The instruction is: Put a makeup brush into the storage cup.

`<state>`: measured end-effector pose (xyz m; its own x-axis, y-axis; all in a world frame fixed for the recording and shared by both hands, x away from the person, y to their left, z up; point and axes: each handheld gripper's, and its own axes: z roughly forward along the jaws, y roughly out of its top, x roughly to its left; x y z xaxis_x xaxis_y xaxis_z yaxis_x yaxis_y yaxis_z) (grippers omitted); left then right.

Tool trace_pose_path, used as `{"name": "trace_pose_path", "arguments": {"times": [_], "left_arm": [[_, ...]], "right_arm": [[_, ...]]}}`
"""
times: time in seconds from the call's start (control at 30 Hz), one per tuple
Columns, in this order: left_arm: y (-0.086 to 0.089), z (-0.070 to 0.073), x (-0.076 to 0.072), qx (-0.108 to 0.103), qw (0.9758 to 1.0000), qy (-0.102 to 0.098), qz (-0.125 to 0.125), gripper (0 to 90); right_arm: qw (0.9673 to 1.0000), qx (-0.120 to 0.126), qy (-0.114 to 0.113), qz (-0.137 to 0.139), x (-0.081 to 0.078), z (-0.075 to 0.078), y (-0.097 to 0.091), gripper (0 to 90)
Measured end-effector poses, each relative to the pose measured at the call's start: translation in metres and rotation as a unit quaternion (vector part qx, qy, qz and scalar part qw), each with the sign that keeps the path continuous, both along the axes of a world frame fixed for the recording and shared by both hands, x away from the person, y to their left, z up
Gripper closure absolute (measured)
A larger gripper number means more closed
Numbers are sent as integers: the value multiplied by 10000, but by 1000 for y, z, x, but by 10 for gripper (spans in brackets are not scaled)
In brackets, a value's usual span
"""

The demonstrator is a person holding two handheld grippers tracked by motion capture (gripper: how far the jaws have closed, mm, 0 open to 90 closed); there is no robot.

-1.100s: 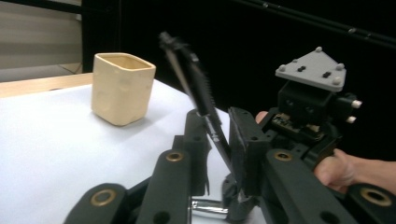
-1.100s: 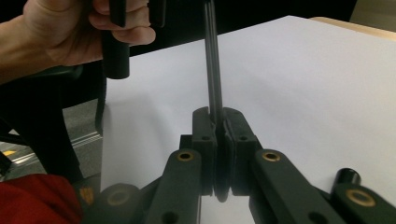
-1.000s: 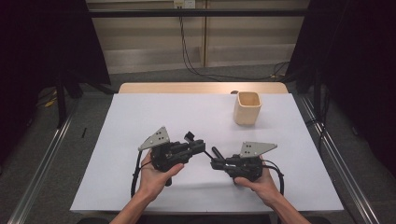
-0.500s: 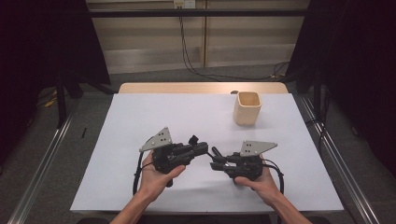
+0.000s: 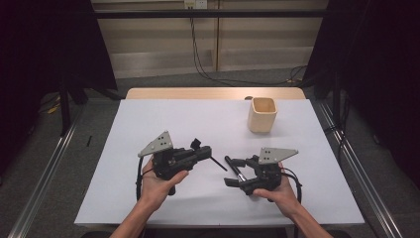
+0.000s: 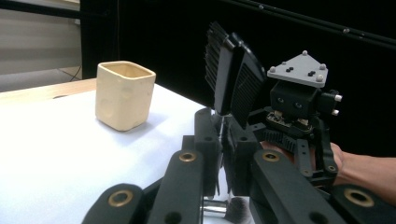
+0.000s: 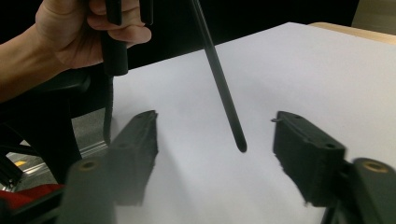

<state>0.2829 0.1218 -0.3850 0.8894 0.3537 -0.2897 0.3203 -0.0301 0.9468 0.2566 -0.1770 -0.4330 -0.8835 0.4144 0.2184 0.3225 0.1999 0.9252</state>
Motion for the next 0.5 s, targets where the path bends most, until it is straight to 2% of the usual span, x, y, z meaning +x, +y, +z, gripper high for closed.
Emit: {"name": "trace_pose_path", "arguments": {"times": [0.13,0.27,0.33,0.4,0.5], "left_arm": [[7,3,2,29,10000,0,54,856],[13,4,5,21,9999,19,117,856],[15,5,5,21,9999,34,129,856],[17,6,6,19,9999,32,146,856],[20,8,6,132,9998,16,145,855]], "right_arm": [[10000,41,57,-18,1,0,-1,195],[10000,21,40,41,2,-1,-2,58],[9999,47,78,120,2,-1,-3,61],[9999,30,72,65,2,-1,-3,61],[9999,13,99,30,3,-1,-4,63]]}}
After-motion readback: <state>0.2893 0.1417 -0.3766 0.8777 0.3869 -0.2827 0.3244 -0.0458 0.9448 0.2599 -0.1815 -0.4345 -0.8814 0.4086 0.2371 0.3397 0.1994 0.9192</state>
